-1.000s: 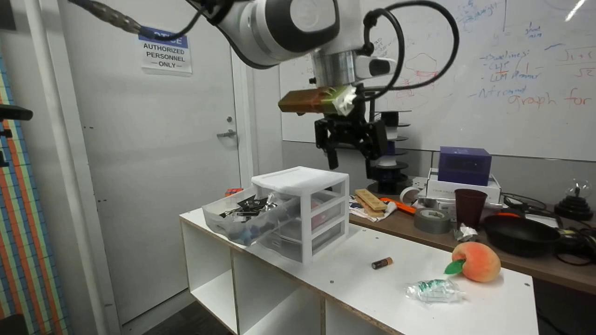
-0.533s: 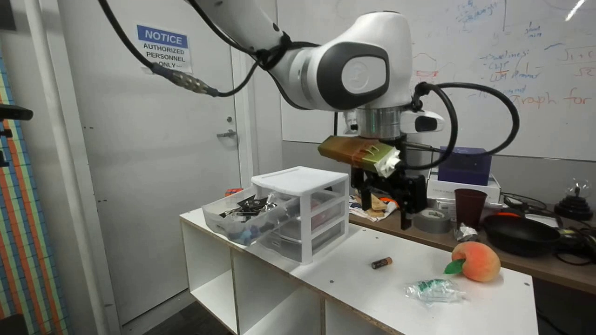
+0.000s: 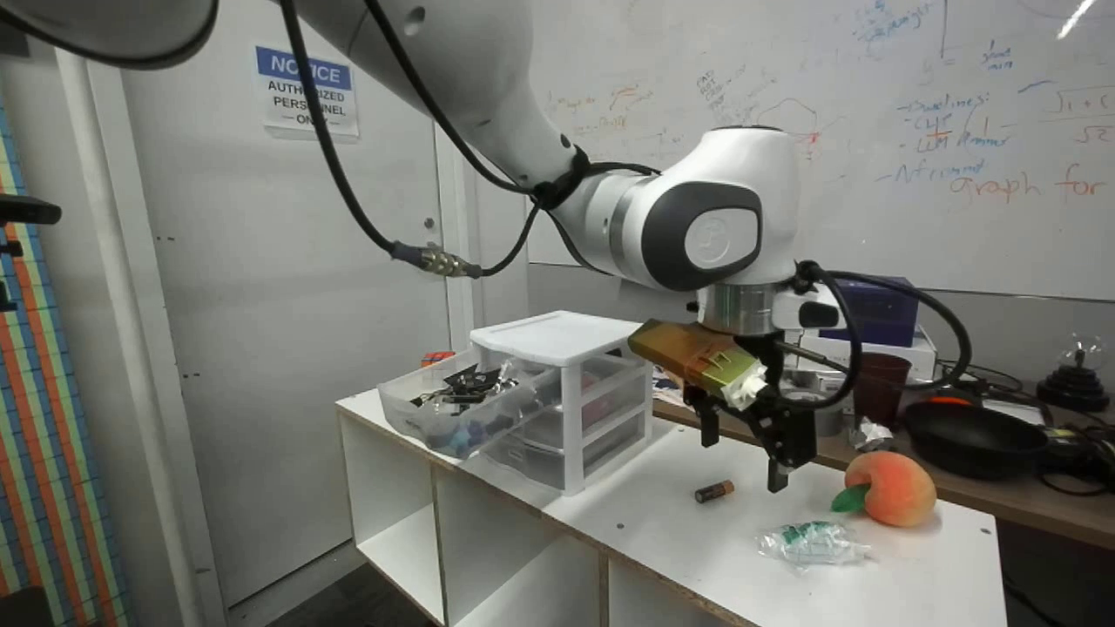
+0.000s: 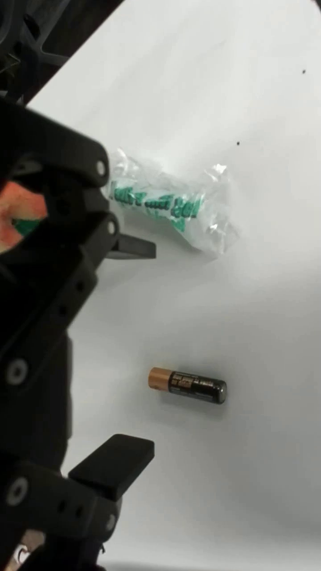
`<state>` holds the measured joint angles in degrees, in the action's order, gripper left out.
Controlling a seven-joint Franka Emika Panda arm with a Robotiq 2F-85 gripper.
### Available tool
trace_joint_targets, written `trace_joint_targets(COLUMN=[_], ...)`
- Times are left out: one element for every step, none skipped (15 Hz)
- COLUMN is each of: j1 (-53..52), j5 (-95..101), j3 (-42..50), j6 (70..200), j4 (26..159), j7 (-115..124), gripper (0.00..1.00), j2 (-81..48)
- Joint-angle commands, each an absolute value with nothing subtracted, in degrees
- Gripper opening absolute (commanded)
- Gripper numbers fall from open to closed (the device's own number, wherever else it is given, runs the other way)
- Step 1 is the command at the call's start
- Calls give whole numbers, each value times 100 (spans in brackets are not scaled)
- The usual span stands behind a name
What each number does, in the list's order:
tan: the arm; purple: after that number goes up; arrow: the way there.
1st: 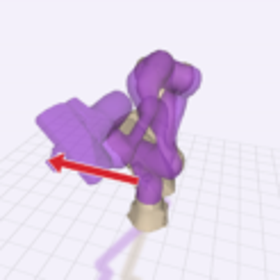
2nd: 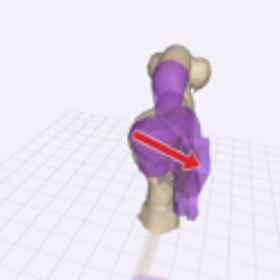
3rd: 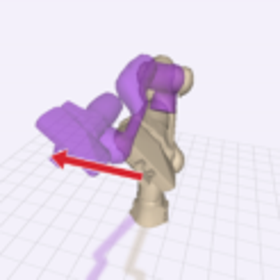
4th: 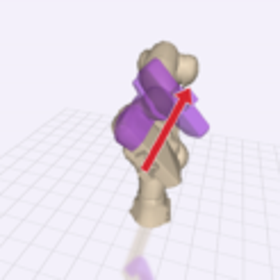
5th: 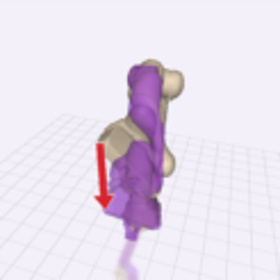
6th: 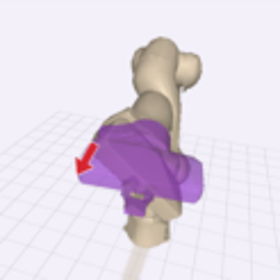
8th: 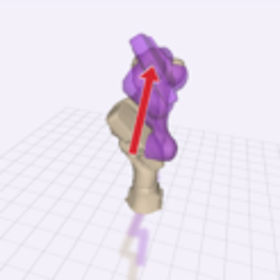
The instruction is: Put the silver object, battery, and plastic bag on the table into the open drawer and then close the drawer
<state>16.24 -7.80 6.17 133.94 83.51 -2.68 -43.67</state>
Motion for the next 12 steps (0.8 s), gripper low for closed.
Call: trace_joint_targets(j1=[1647, 1635, 1646, 1649, 1654, 1650, 1652, 1655, 1659, 1661, 1652, 1655], j5=[-867, -863, -871, -871, -877, -867, -870, -873, -879, -881, -868, -868], j3=[512, 505, 478, 462, 441, 438, 423, 405, 377, 352, 333, 312], j6=[13154, 13143, 13121, 13090, 13044, 13015, 12969, 12916, 12842, 12771, 12685, 12555], j4=[7537, 7425, 7317, 7220, 7120, 7022, 6930, 6844, 6776, 6705, 6666, 6613], j7=[-49, 24, 43, 70, 92, 120, 137, 140, 124, 104, 76, 49], gripper=[100, 100, 100, 100, 100, 100, 100, 100, 75, 73, 67, 56], j2=[-4975, -5085, -5187, -5273, -5353, -5427, -5495, -5550, -5586, -5621, -5638, -5644])
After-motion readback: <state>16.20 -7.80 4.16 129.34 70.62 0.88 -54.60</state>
